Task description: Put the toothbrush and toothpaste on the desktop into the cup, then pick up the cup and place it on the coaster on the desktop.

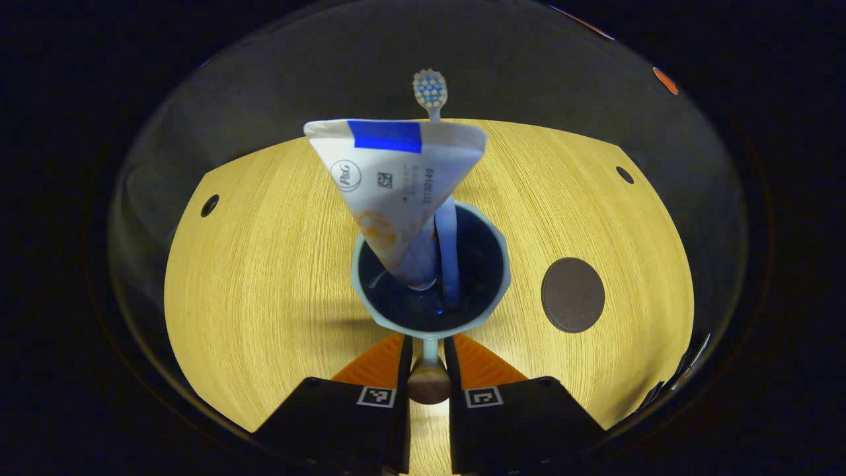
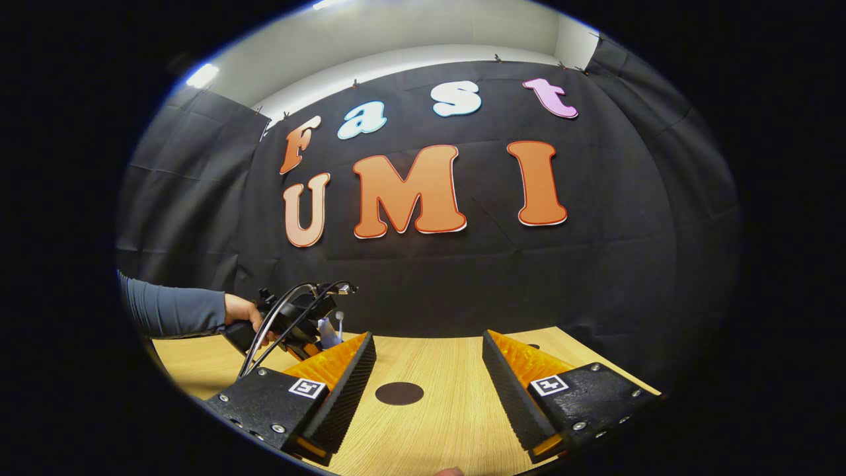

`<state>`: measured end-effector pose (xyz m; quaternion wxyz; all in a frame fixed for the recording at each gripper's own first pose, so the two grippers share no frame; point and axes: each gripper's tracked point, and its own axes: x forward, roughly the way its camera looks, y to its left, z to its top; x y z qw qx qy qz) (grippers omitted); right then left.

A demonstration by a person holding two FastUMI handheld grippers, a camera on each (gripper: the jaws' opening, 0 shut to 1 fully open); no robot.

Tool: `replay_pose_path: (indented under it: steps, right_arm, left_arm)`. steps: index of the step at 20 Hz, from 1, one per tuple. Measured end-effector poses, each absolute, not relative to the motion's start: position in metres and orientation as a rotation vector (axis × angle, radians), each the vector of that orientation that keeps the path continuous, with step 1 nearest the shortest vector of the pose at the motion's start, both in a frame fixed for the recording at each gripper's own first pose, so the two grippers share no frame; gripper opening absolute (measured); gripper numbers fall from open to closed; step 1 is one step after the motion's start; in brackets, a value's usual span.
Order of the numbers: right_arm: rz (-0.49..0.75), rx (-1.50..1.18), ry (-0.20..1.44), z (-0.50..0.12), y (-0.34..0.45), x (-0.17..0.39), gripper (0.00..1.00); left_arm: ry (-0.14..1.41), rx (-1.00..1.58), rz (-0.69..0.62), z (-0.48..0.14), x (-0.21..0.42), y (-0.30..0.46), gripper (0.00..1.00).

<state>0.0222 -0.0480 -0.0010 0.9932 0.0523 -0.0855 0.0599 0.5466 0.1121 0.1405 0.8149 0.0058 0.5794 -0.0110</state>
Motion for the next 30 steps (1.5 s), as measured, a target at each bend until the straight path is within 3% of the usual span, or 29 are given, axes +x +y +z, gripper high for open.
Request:
replay_pose_path:
  steps: [14, 23, 25, 26, 28, 30]
  right_arm:
    - [0.081, 0.083, -0.143, -0.007, -0.062, 0.016, 0.97]
    - [0.028, 0.089, -0.113, -0.018, -0.089, 0.011, 1.0]
    - [0.028, 0.094, -0.098, -0.023, -0.09, 0.012, 0.97]
    - [0.028, 0.099, -0.091, -0.025, -0.09, 0.013, 0.97]
    - [0.027, 0.103, -0.084, -0.027, -0.089, 0.015, 0.97]
    - [0.027, 0.102, -0.083, -0.028, -0.088, 0.017, 0.97]
  left_arm:
    - [1.115, 0.071, -0.246, 0.145, 0.562, 0.096, 0.23]
    - [1.17, 0.102, -0.305, 0.142, 0.551, 0.093, 0.23]
    - [1.217, 0.111, -0.292, 0.142, 0.543, 0.093, 0.23]
    - [1.192, 0.125, -0.296, 0.14, 0.546, 0.091, 0.32]
    - [1.122, 0.169, -0.313, 0.153, 0.553, 0.089, 0.28]
    - [1.059, 0.194, -0.328, 0.17, 0.556, 0.088, 0.75]
